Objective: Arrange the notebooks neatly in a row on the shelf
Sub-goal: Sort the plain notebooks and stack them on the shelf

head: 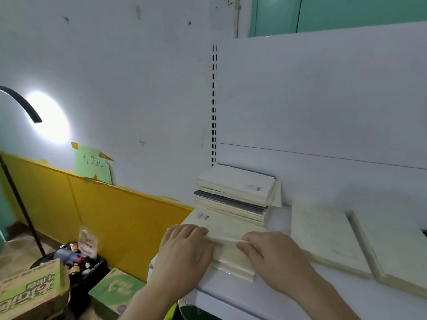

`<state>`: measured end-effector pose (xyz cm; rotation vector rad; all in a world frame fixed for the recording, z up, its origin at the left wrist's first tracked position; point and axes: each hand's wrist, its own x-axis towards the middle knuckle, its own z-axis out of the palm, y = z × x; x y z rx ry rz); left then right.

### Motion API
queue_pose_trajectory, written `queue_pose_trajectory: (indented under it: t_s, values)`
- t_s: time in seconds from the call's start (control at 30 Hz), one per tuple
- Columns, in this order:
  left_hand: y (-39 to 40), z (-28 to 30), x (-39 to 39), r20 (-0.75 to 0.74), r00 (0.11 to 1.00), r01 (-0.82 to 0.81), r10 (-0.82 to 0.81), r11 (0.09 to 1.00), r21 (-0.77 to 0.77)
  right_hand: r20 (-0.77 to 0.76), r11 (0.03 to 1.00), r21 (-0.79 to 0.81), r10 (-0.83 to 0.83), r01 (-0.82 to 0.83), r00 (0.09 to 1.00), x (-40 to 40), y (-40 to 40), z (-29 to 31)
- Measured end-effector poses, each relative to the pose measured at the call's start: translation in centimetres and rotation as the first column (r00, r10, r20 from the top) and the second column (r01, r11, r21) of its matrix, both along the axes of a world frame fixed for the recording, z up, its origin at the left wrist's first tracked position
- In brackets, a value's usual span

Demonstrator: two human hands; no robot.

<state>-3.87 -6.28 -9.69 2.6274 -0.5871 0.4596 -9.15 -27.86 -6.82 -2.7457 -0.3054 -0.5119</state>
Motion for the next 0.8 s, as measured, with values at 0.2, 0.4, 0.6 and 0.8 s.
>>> queue_pose_trajectory:
  t_s: [0.2,0.4,0.6,0.8]
  values:
    - [2.1,3.0,2.5,0.011,0.998,0.054,-0.054,0.999,0.0,0.273,0.995,0.095,-0.058,0.033,0.96,0.1,-0.1,2.4]
    - [3.5,7.2,3.1,-0.08,0.965,0.253,-0.248,0.967,0.046,0.427,0.987,0.162,-0.087,0.018,0.9,-1.2,2.0,6.8]
    - [4.0,5.9,2.9,-0.051,0.939,0.253,-0.339,0.785,-0.565,0.586,0.918,0.305,-0.392,0.255,0.709,-3.4,3.7,6.4]
    - [4.7,4.5,2.8,-0.165,0.904,0.044,-0.395,0.47,-0.882,0.012,0.918,0.012,-0.396,0.396,0.918,-3.8,4.2,-0.8]
